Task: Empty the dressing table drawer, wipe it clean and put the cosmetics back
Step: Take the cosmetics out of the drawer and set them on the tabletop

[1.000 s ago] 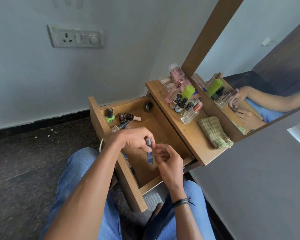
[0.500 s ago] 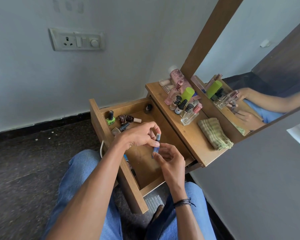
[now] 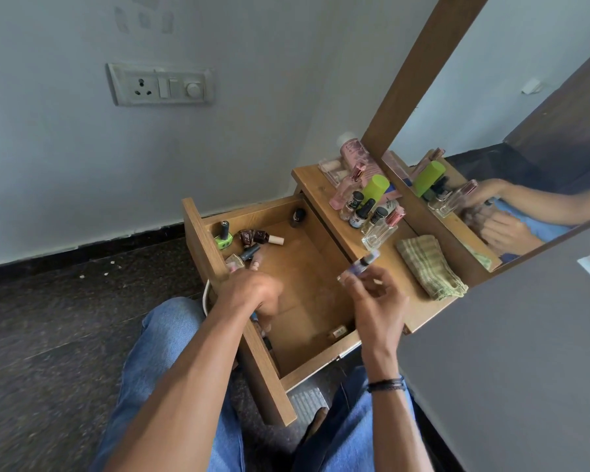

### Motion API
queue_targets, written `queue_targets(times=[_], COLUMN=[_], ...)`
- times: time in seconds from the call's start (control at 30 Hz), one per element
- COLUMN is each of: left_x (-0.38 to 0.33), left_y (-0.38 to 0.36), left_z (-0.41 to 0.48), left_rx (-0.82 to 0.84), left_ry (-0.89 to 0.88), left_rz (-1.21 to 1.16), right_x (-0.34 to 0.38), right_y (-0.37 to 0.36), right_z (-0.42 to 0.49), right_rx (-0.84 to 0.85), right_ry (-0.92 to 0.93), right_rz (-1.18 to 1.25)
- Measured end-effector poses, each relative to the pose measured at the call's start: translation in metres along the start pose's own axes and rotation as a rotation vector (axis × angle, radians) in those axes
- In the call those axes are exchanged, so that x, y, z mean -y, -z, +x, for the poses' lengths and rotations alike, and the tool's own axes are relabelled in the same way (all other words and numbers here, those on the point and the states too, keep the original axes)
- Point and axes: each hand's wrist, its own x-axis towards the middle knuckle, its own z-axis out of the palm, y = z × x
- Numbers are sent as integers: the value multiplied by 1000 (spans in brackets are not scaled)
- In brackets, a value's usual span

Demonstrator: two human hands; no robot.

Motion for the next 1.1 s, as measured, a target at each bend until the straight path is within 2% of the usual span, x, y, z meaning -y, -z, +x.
queue_targets(times=[0.1,0.23,0.57,0.8,0.93,1.0,1.1], left_x=[-6,-15,-15,-9,-8,-9,-10], left_y=[-3,-1,0,6,10,10,11], left_z=[5,2,0,-2,-7,-7,-9], left_rx=[127,136,126,152,109,111,131], left_ry=[45,60,46,-49,-159,-196,-224], left_rz=[30,67,31,-150,-278,-323,-316], right_x=[12,11,-2,-9,-9,-15,-21], right_y=[9,13,11,13,5,-2,-9], right_z=[29,54,61,49,7,-18,-30], right_rx=[-140,-232,-209,-197,-292,-259,-43], right_ry=[37,9,-14,-35,83,171,242], right_rz=[-63,-129,-141,-120,-61,-90,-198])
